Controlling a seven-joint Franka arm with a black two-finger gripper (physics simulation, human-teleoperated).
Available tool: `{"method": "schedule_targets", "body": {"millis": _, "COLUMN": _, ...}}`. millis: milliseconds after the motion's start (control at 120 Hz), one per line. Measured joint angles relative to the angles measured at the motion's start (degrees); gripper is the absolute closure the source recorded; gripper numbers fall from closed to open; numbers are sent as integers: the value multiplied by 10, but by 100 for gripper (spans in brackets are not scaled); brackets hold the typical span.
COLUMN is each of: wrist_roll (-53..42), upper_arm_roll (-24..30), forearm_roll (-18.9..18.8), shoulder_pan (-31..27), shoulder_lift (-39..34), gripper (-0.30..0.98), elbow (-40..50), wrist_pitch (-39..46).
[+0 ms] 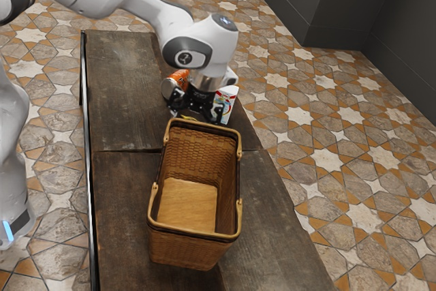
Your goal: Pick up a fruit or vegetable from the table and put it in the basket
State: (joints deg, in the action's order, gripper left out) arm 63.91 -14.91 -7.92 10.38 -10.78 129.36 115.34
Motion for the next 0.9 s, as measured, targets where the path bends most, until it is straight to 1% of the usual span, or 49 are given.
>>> {"method": "schedule_targets", "body": {"millis": 458, "wrist_roll": -5, "upper_arm_roll": 0, "forearm_roll": 4, "shoulder_pan": 10, "shoulder_lift": 14, "gripper": 0, "elbow": 0, "wrist_pitch": 28}}
{"method": "schedule_targets", "body": {"millis": 600, "wrist_roll": -4, "upper_arm_roll": -9, "forearm_roll": 4, "shoulder_pan": 11, "shoulder_lift": 17, "gripper": 0, "elbow": 0, "wrist_pitch": 30}}
{"method": "schedule_targets", "body": {"millis": 667, "wrist_roll": -4, "upper_arm_roll": -10, "forearm_roll": 4, "shoulder_pan": 11, "shoulder_lift": 18, "gripper": 5, "elbow": 0, "wrist_pitch": 30}}
{"method": "schedule_targets", "body": {"millis": 817, "wrist_roll": -3, "upper_arm_roll": -10, "forearm_roll": 4, "shoulder_pan": 12, "shoulder_lift": 21, "gripper": 20, "elbow": 2, "wrist_pitch": 31}}
{"method": "schedule_targets", "body": {"millis": 900, "wrist_roll": -3, "upper_arm_roll": -10, "forearm_roll": 2, "shoulder_pan": 19, "shoulder_lift": 22, "gripper": 34, "elbow": 2, "wrist_pitch": 30}}
